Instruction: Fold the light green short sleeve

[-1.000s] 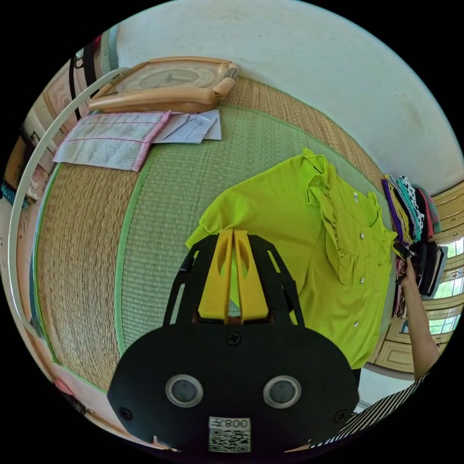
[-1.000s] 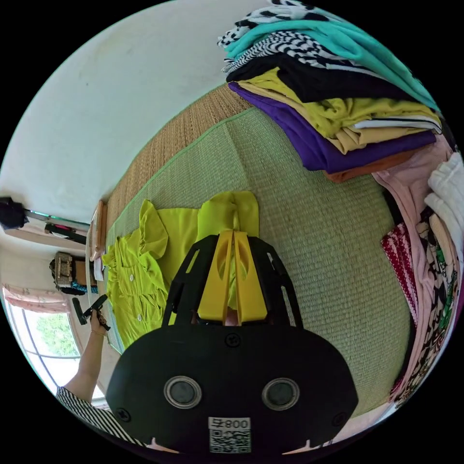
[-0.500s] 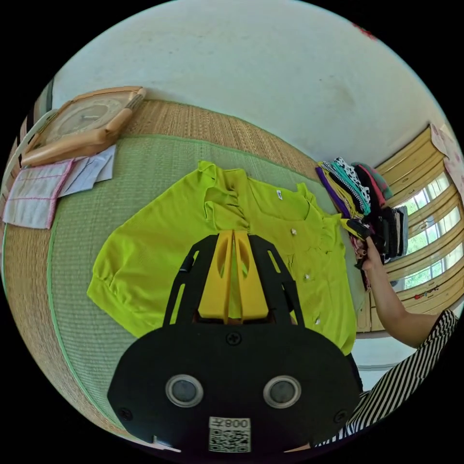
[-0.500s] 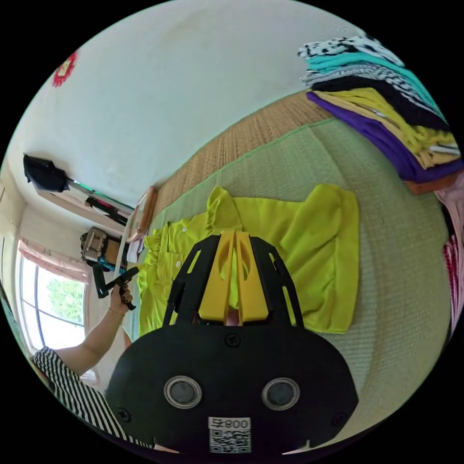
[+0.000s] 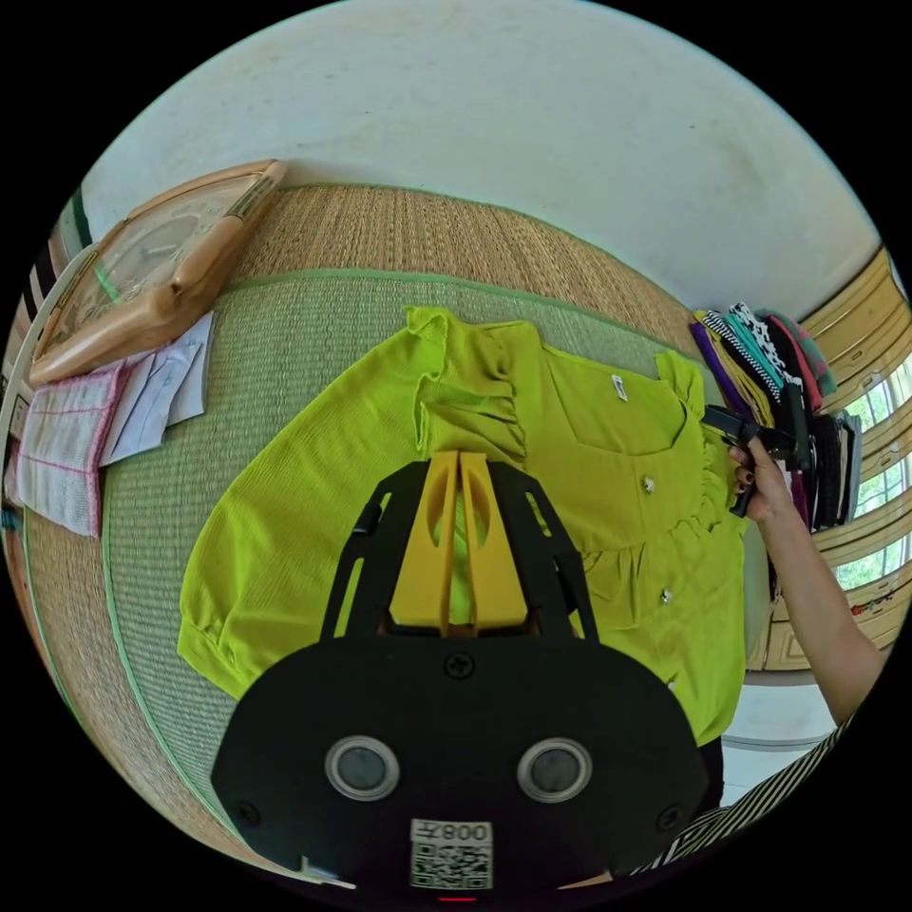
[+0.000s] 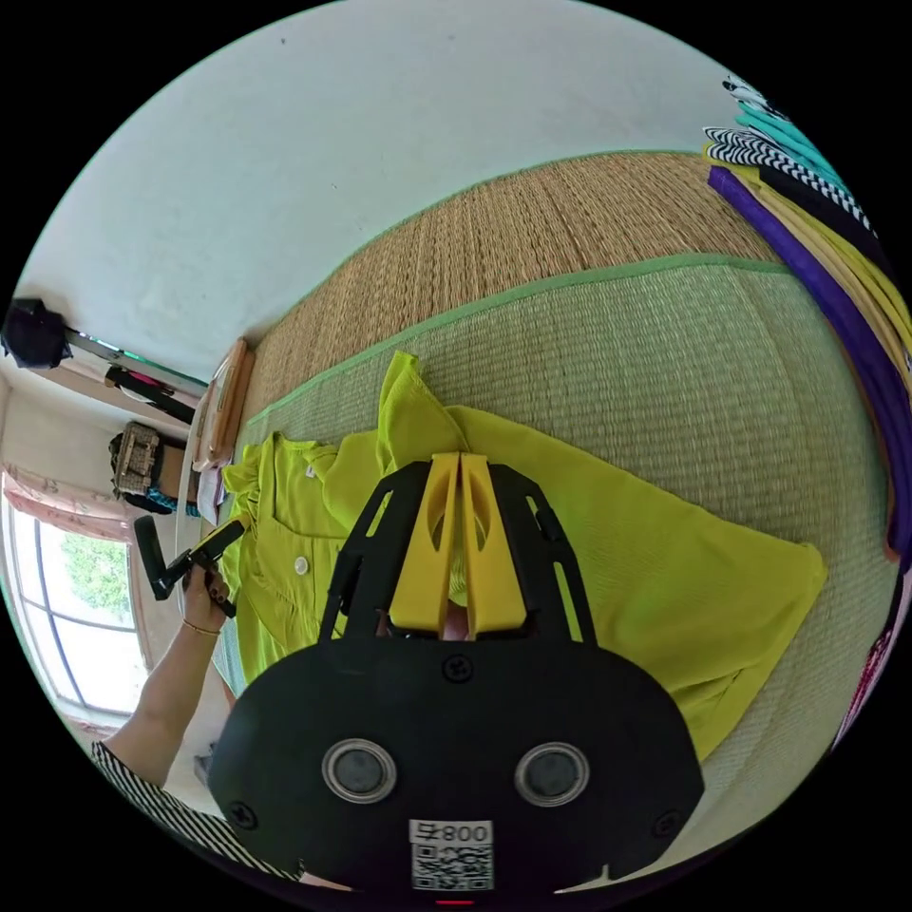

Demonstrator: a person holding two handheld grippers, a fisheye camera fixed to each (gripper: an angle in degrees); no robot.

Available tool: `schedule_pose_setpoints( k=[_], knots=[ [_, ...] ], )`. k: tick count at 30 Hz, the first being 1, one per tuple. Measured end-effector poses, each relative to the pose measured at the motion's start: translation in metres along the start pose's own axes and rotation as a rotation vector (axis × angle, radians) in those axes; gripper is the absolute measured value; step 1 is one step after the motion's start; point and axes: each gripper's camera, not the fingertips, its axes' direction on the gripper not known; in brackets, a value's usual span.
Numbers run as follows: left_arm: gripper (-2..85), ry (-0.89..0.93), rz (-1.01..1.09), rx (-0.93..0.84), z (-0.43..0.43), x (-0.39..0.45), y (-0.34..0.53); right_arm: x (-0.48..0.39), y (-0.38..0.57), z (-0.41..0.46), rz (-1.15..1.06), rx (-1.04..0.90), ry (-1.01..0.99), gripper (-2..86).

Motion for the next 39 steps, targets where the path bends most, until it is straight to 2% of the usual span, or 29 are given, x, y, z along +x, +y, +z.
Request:
schedule_pose_setpoints(
  k=[5,11,17,27,32,39],
  knots=[
    [0.1,0.009,-0.013,0.039,-0.013,0.012,0.013,-0.01,0.011,-0.013,-0.022,0.024,-0.006,-0.2],
    [0.2,0.037,-0.054,0.116,-0.052,0.004,0.067,-0.008,0.084,-0.069,-0.111,0.093,0.008,0.0],
    [0.2,-0.126,-0.194,0.043,-0.062,-0.026,0.112,0.037,0.166,-0.099,0.015,0.09,0.205,0.1],
    [0.2,-0.12,-0.224,0.023,-0.061,-0.019,0.146,0.03,0.245,-0.106,0.119,0.092,0.165,0.1],
    [0.2,-0.123,-0.194,0.059,-0.07,-0.003,0.154,0.018,0.253,-0.12,0.134,0.155,0.163,0.1],
    [0.2,-0.039,-0.045,0.13,-0.066,0.04,0.139,-0.037,0.207,-0.104,-0.014,0.137,0.113,0.0]
  ],
)
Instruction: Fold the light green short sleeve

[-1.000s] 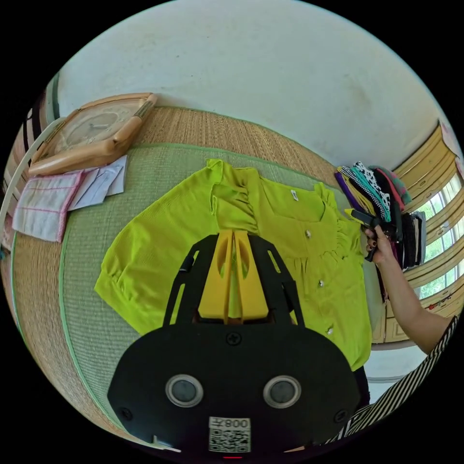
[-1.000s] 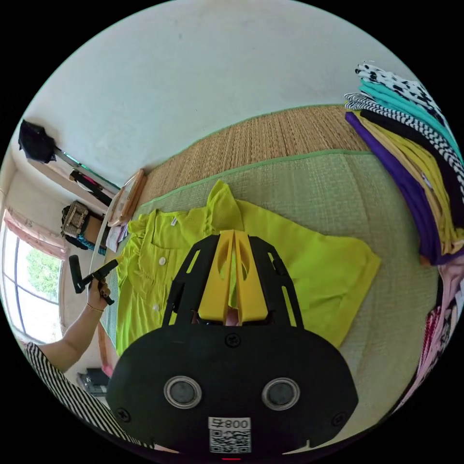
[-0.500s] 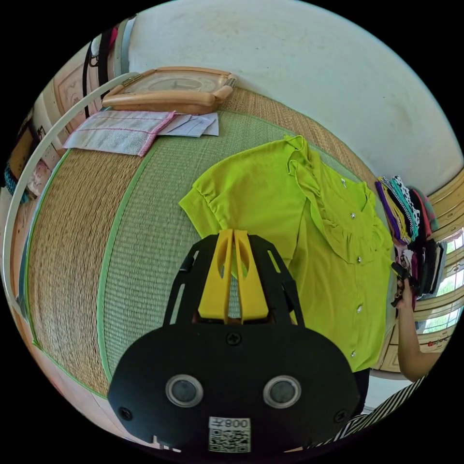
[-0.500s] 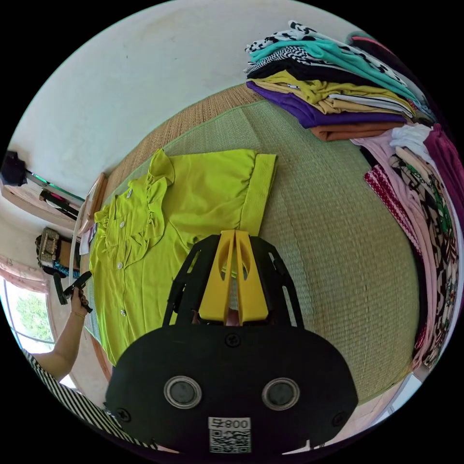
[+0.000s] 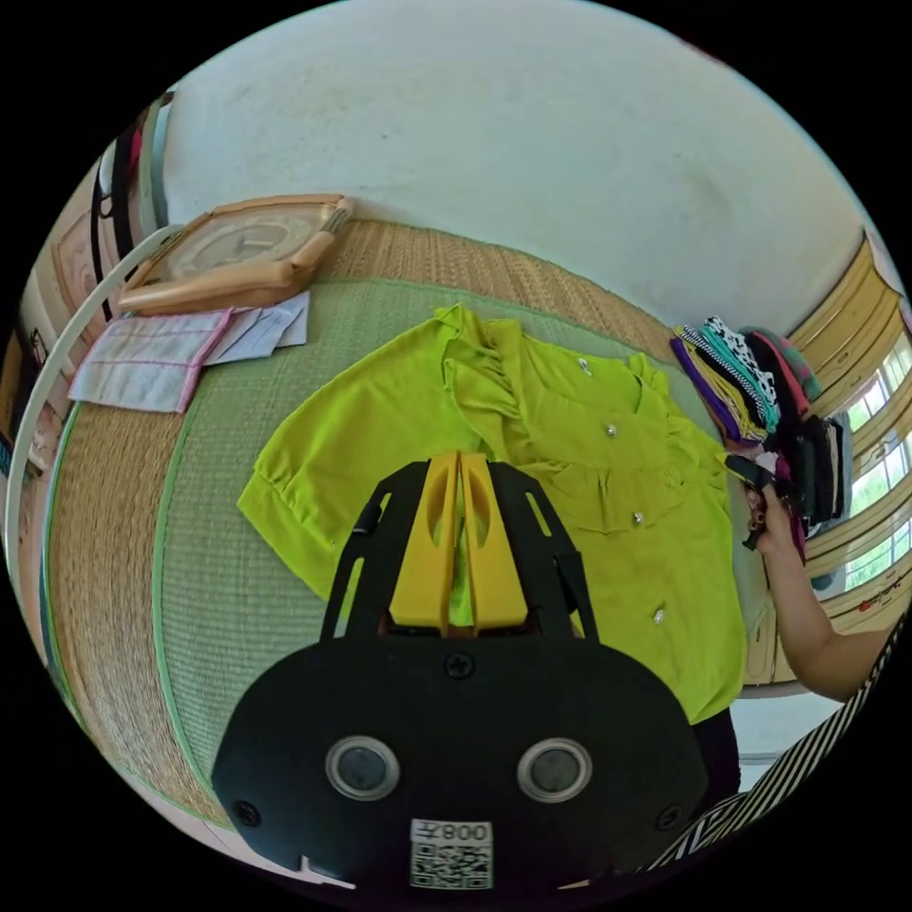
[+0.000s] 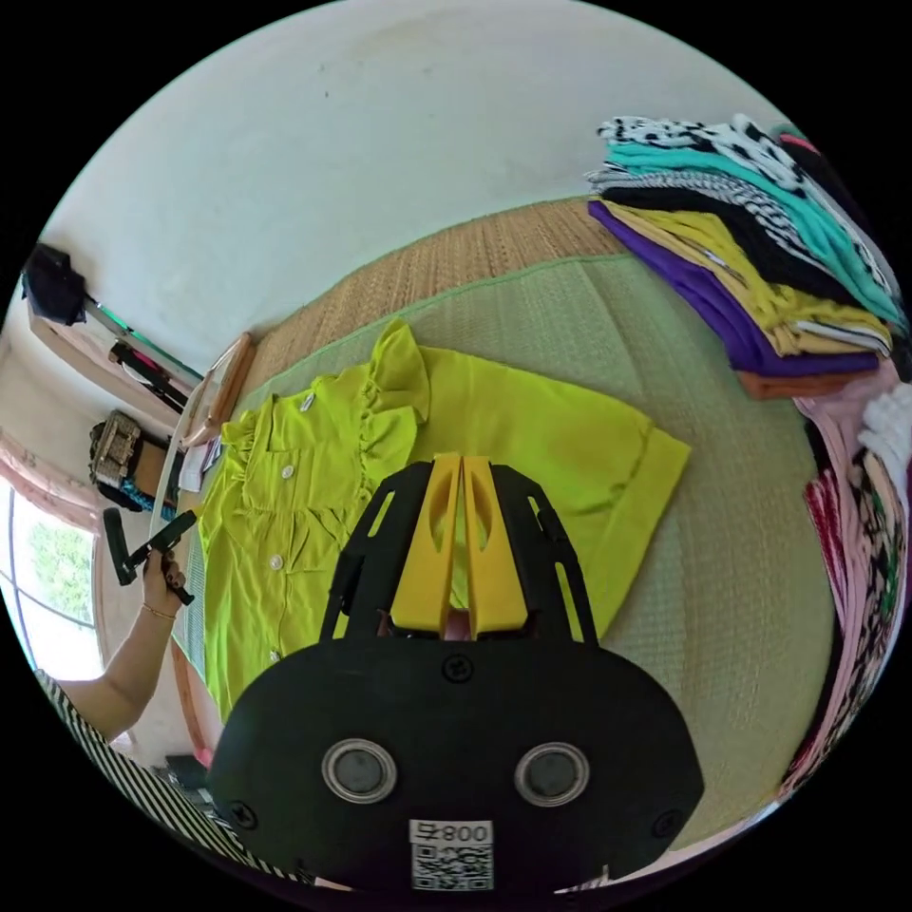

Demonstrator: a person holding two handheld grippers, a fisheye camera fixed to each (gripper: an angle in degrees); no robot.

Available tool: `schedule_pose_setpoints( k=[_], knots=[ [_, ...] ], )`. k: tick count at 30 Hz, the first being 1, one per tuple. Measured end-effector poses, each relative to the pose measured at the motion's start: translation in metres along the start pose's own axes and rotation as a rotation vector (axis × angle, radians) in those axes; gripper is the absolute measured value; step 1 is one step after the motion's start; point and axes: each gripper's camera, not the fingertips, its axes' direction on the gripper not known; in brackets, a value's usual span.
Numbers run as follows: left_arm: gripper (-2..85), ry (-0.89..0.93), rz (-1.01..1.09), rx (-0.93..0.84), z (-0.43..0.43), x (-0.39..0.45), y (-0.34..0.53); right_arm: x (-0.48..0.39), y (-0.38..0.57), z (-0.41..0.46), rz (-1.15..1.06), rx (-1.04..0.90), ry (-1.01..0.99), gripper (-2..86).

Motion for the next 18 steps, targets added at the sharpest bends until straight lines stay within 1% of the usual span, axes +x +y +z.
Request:
schedule_pose_setpoints(
  k=[3,7,9,10,11,14,16,18],
  knots=[
    [0.2,0.033,0.04,-0.018,0.016,0.013,-0.011,-0.031,-0.024,0.019,-0.074,-0.025,-0.019,0.0],
    [0.2,-0.081,0.015,-0.071,0.041,0.011,-0.025,-0.061,-0.046,0.051,-0.144,-0.097,0.05,0.0],
    [0.2,-0.14,0.003,-0.13,0.053,0.004,-0.021,-0.065,-0.048,0.066,-0.141,-0.119,0.131,0.0],
    [0.2,-0.102,-0.007,-0.079,0.05,-0.002,-0.015,-0.065,-0.046,0.064,-0.139,-0.096,0.119,0.0],
    [0.2,-0.059,-0.035,-0.079,0.049,-0.008,-0.008,-0.062,-0.044,0.062,-0.113,-0.096,0.09,0.1],
    [0.2,-0.05,-0.083,-0.077,0.043,-0.012,0.008,-0.058,-0.031,0.053,-0.086,-0.074,0.068,0.1],
    [0.2,-0.035,-0.063,-0.052,0.039,-0.008,0.014,-0.059,-0.021,0.044,-0.079,-0.05,0.076,0.1],
    [0.2,-0.005,-0.039,-0.01,0.033,0.0,0.016,-0.061,-0.011,0.026,-0.084,0.013,0.055,0.1]
  ],
)
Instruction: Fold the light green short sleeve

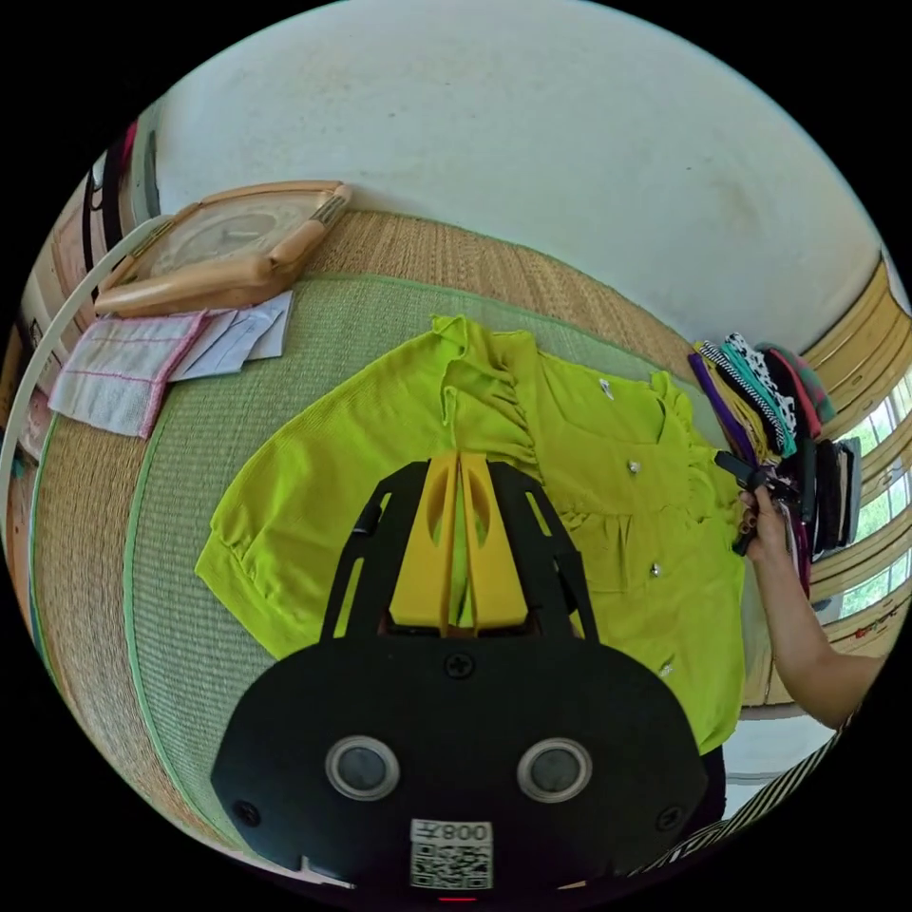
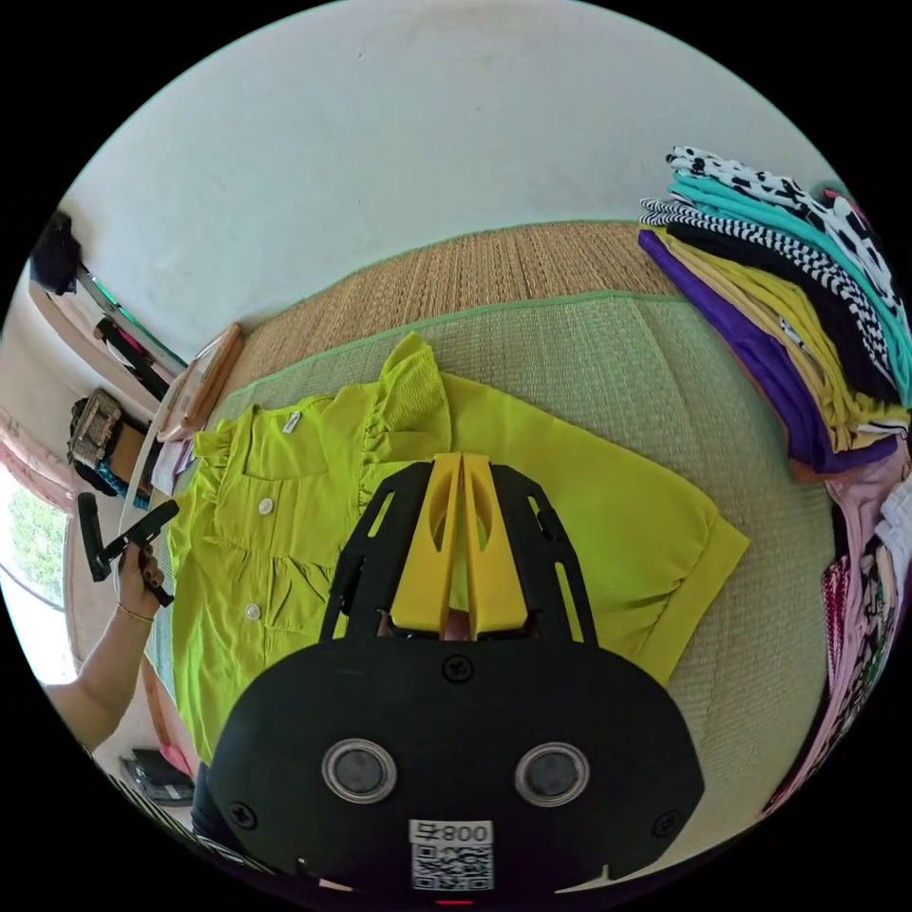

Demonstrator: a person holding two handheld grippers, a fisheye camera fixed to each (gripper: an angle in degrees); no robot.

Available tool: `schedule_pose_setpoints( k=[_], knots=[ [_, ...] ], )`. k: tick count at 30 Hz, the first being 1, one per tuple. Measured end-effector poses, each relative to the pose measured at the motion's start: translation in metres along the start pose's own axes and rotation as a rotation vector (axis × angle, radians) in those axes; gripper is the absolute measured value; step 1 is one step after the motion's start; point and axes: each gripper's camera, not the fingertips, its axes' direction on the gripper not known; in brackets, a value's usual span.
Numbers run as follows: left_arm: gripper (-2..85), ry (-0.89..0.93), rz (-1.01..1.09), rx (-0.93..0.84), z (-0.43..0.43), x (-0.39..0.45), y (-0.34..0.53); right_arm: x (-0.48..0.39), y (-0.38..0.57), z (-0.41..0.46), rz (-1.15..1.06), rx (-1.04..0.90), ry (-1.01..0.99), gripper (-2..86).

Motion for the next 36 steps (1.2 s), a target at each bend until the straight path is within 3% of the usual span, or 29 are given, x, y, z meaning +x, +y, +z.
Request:
schedule_pose_setpoints(
  k=[3,7,13,19,25,30,36],
  knots=[
    [0.2,0.043,0.068,0.061,-0.004,0.018,0.0,-0.005,0.004,-0.007,-0.025,0.017,0.037,0.1],
    [0.2,-0.024,0.126,-0.078,0.031,0.029,0.006,-0.011,0.006,0.017,-0.049,-0.099,0.119,0.1],
    [0.2,0.0,0.147,-0.078,0.041,0.022,0.023,-0.018,0.016,0.01,-0.102,-0.072,0.172,0.0],
    [0.2,0.036,0.089,-0.056,0.024,0.015,0.042,0.0,0.01,-0.007,-0.014,-0.125,0.098,0.0],
    [0.2,0.035,0.142,-0.079,0.011,0.015,0.104,0.008,0.071,-0.08,-0.02,0.034,0.037,0.0],
    [0.2,0.07,0.062,-0.184,0.029,-0.003,0.128,0.045,0.113,-0.06,0.079,-0.147,0.057,0.0],
    [0.2,0.12,0.108,-0.132,-0.012,-0.004,0.171,0.056,0.127,-0.113,0.113,-0.053,-0.029,0.0]
  ],
)
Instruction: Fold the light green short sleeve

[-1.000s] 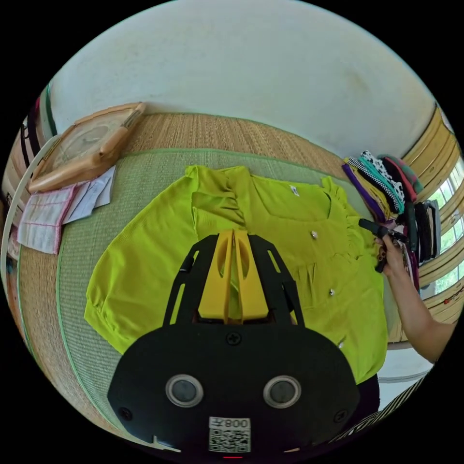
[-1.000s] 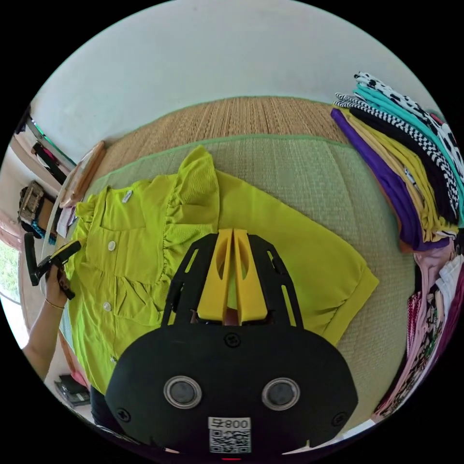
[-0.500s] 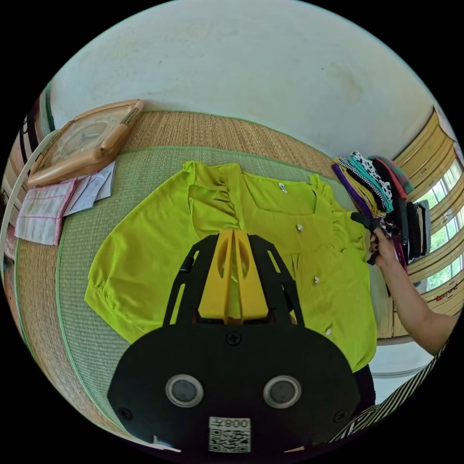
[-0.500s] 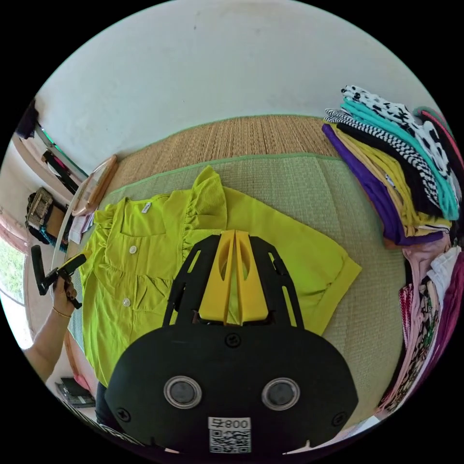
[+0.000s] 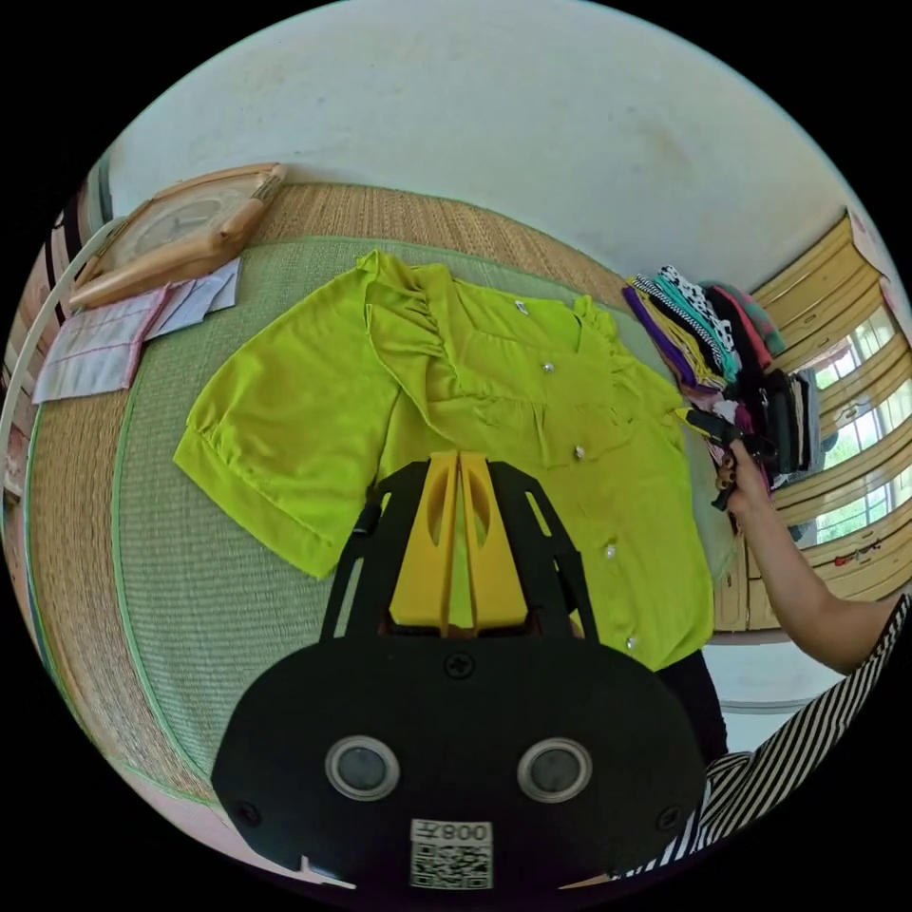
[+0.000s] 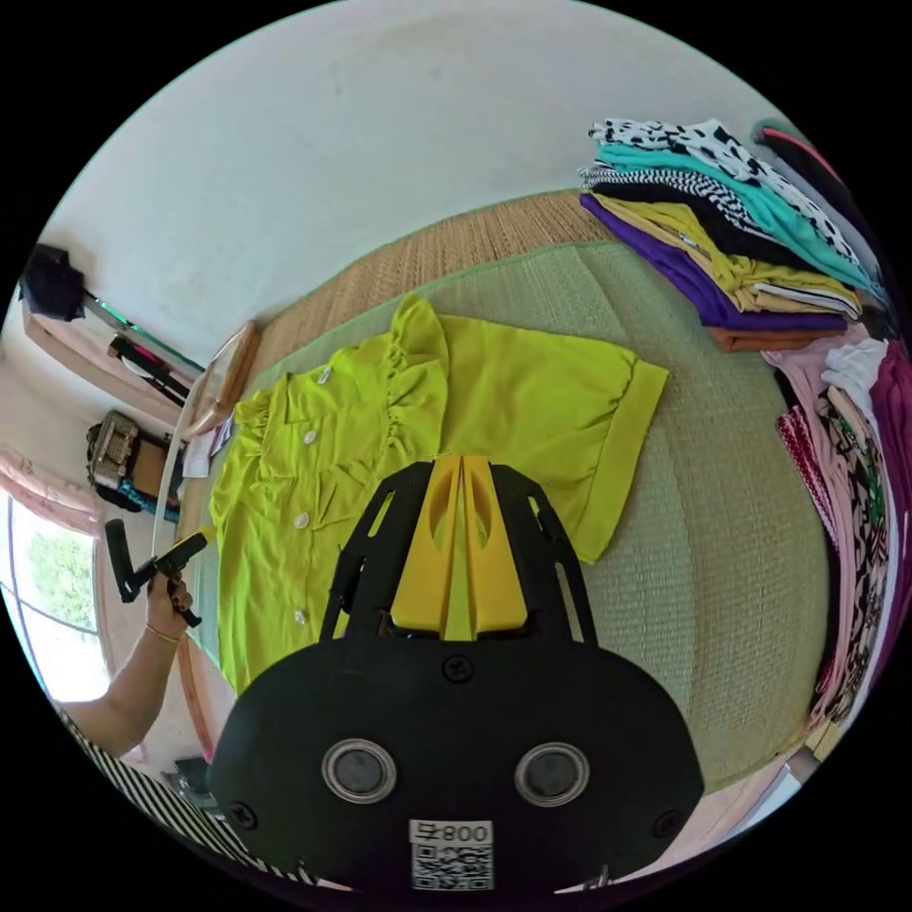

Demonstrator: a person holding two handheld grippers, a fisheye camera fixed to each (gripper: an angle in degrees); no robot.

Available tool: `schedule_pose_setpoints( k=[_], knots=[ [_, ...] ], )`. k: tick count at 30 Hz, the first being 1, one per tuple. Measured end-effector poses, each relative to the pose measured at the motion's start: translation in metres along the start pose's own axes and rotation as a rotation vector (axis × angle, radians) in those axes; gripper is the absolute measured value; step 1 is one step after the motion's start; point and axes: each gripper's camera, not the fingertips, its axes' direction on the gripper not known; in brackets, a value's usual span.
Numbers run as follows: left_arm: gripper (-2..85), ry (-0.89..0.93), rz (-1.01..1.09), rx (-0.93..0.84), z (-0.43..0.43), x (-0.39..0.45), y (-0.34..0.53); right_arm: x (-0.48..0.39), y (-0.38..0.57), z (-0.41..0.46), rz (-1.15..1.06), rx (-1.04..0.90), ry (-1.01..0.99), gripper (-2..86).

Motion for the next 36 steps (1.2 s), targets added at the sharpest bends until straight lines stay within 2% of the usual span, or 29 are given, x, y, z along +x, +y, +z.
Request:
schedule_pose_setpoints(
  k=[3,8,14,22,27,36],
  knots=[
    [0.2,0.003,-0.006,-0.03,-0.014,0.001,0.049,-0.009,0.036,-0.024,-0.065,-0.025,-0.049,0.0],
    [0.3,0.03,-0.139,-0.103,-0.032,-0.011,0.152,-0.005,0.126,-0.047,-0.117,-0.135,-0.066,0.1],
    [1.3,-0.004,-0.284,-0.125,-0.052,-0.024,0.234,0.045,0.211,-0.077,0.02,-0.192,-0.074,0.3],
    [4.5,-0.015,-0.35,-0.173,-0.052,-0.04,0.279,0.104,0.272,-0.105,0.132,-0.241,-0.035,4.6],
    [2.4,-0.052,-0.368,-0.215,-0.041,-0.038,0.294,0.122,0.285,-0.092,0.133,-0.295,0.0,6.6],
    [0.5,0.012,-0.401,-0.232,-0.042,-0.033,0.317,0.155,0.297,-0.077,0.215,-0.325,-0.105,1.2]
  ],
)
